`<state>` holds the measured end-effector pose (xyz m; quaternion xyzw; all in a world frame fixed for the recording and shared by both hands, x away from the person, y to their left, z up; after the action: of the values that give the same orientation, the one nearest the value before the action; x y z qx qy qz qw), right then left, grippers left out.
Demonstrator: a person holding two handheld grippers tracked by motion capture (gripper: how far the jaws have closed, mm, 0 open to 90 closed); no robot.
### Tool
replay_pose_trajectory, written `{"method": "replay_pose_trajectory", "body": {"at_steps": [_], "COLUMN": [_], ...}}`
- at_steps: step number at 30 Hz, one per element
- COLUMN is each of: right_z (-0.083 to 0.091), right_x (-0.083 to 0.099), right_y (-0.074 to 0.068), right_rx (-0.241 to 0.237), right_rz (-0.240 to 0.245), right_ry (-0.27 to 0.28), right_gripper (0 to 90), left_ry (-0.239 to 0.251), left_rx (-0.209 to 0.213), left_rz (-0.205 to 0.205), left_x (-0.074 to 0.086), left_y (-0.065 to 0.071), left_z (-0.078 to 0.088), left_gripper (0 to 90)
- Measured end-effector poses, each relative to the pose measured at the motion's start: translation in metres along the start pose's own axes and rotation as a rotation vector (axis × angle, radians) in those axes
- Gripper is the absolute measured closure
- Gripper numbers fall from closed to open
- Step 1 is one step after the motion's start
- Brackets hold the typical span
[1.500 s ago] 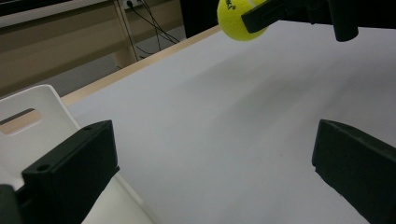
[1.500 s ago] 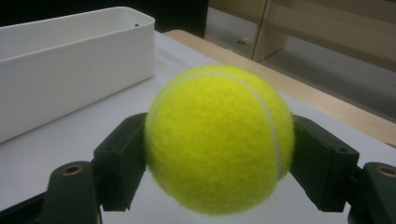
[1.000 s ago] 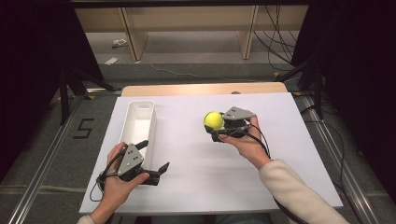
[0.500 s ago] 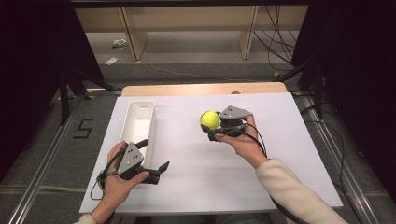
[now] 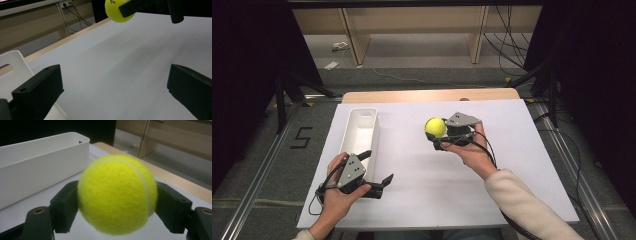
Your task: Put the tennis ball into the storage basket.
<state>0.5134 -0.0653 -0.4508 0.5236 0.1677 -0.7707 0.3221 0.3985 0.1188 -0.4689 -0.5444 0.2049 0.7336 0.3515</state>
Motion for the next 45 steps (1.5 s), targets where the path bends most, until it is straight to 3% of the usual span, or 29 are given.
{"method": "replay_pose_trajectory", "body": {"at_steps": [45], "right_z": [-0.012], "right_x": [-0.01], "right_y": [-0.02], "right_rx": [-0.034], "right_rz": [0.005], "right_ry": [0.016], "right_gripper": [26.3], "left_ry": [0.006], "left_rx": [0.002], "left_rz": [-0.022], "left_x": [-0.002], "left_y": [0.0], "left_z": [0.003], "left_gripper": [0.0]}}
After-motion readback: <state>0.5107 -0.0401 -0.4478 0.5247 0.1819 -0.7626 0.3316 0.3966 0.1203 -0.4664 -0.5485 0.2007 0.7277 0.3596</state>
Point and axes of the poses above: each handheld gripper's, and its own axes: z roughly backward along the jaws, x roughly out of its underside, y roughly to its right, the point moved 10 cm from there along -z, roughly forward along the jaws, and after that the axes turned 4 degrees about x, right-handed, at the moved point
